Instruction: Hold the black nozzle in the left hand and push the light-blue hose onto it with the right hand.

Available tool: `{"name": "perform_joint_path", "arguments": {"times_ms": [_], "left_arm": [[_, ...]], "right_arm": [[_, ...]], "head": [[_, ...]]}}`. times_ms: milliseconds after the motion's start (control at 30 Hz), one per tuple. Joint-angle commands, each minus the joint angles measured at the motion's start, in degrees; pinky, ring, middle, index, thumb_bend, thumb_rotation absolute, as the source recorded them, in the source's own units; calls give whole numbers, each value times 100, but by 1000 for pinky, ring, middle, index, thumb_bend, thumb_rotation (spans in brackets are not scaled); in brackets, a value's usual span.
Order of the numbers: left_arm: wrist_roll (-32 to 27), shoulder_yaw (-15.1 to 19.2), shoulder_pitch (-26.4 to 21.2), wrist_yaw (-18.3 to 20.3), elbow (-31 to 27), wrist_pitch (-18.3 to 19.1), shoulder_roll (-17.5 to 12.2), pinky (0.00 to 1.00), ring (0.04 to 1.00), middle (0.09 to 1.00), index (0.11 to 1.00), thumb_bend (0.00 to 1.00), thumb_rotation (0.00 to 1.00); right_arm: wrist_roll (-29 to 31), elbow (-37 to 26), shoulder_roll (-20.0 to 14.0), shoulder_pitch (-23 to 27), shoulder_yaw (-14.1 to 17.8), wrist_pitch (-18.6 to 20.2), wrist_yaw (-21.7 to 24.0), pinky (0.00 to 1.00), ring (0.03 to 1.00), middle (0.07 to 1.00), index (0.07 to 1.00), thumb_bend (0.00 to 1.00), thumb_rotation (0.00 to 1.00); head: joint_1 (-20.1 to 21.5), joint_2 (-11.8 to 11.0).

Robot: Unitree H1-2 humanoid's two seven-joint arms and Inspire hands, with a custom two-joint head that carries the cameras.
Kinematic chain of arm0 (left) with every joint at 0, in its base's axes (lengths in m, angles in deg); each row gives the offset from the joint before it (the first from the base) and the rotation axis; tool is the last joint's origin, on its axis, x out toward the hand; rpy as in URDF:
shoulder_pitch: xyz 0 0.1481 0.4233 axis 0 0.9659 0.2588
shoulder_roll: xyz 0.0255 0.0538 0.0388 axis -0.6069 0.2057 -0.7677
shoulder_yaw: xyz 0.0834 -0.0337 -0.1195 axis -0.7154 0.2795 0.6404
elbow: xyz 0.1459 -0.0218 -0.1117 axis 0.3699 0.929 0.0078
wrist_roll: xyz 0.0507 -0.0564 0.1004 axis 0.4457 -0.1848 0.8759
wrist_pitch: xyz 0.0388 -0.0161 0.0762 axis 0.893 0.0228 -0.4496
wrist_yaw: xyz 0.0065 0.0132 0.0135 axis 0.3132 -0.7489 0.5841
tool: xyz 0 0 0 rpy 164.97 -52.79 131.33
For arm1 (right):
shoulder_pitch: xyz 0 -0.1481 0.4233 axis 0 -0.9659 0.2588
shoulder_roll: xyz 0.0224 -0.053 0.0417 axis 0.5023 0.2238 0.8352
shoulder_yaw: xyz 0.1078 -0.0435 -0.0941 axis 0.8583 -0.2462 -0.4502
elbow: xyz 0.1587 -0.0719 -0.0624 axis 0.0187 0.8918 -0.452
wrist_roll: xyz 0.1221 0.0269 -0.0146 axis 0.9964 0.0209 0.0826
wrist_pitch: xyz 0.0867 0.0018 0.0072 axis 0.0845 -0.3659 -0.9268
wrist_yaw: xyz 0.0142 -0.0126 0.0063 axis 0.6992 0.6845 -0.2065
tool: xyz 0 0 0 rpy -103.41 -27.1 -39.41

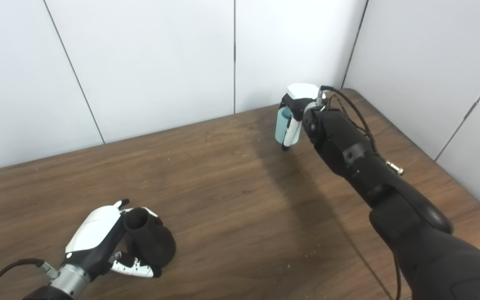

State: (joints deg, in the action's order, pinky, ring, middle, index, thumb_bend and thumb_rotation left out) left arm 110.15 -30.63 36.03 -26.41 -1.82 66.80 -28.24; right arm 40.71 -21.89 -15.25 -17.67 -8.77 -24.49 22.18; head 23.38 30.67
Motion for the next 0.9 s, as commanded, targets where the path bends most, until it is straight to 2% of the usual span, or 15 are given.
{"name": "perform_joint_path", "arguments": {"times_ms": [0, 700, 733, 767, 867], "left_arm": [[-105, -391, 383, 849, 423, 208, -66, 973, 611, 477, 492, 524, 0], [-110, -382, 379, 876, 354, 267, -59, 962, 608, 489, 486, 523, 0], [-107, -383, 378, 879, 350, 275, -56, 962, 615, 489, 485, 523, 0], [-105, -383, 376, 881, 348, 280, -54, 962, 627, 496, 482, 523, 0], [-101, -381, 367, 885, 345, 290, -54, 961, 643, 509, 475, 521, 0]], "right_arm": [[-73, -33, -175, 366, 42, -143, -239, 578, 657, 720, 716, 868, 0], [23, -186, -212, 340, 61, 43, 168, 467, 522, 588, 631, 841, 0], [19, -210, -211, 335, 66, 38, 158, 443, 471, 539, 586, 683, 0], [12, -230, -211, 330, 69, 26, 137, 421, 444, 511, 546, 586, 0], [-6, -250, -212, 323, 77, -23, 59, 402, 435, 498, 497, 528, 0]], "head": [[4, 17], [-119, 110], [-128, 109], [-135, 108], [-139, 116]]}}
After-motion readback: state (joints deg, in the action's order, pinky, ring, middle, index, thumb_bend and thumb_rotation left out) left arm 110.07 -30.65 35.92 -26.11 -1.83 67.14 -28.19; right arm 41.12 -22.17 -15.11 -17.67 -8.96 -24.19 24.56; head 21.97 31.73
